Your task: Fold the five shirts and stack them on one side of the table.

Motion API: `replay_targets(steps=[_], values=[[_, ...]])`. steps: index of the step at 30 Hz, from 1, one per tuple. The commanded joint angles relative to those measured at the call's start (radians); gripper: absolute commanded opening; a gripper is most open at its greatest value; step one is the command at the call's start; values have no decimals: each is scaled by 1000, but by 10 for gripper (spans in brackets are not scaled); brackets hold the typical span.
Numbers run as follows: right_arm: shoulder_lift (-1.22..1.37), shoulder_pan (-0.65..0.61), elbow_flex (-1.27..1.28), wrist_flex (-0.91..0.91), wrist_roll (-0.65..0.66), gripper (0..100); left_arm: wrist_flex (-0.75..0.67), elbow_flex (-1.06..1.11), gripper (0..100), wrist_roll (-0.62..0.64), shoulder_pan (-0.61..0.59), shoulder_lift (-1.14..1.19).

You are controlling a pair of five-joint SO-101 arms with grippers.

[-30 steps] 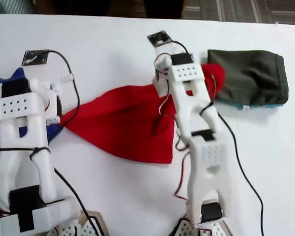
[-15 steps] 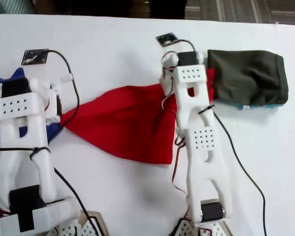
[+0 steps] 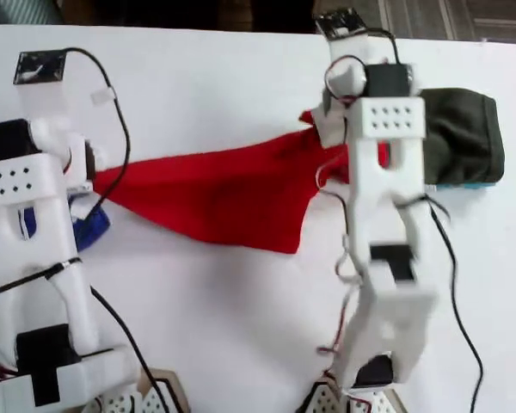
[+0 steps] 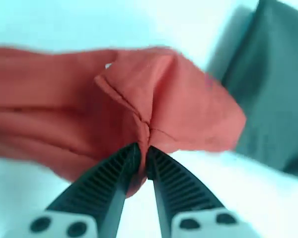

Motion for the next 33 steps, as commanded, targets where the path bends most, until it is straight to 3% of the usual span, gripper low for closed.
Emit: replay_targets(steps=[1, 8, 13, 18, 23, 30, 33], values=[[-323, 12, 301, 13, 0, 21, 38, -54, 27, -48, -6, -8], [-711, 19, 898, -28, 178, 21, 130, -39, 27, -189, -14, -8], [-940, 91, 1320, -134, 425, 21, 118, 91, 27, -279, -23, -5], [-1095, 179, 1577, -196, 628, 24, 46, 249, 27, -284, -23, -6], [-1190, 223, 1600, -163, 707, 40, -12, 334, 27, -284, -23, -6], [-1296, 220, 1392, -79, 709, 285, -11, 334, 27, -284, -25, -14], [-1296, 219, 1260, -139, 566, 277, -8, 335, 27, -282, -25, -14]])
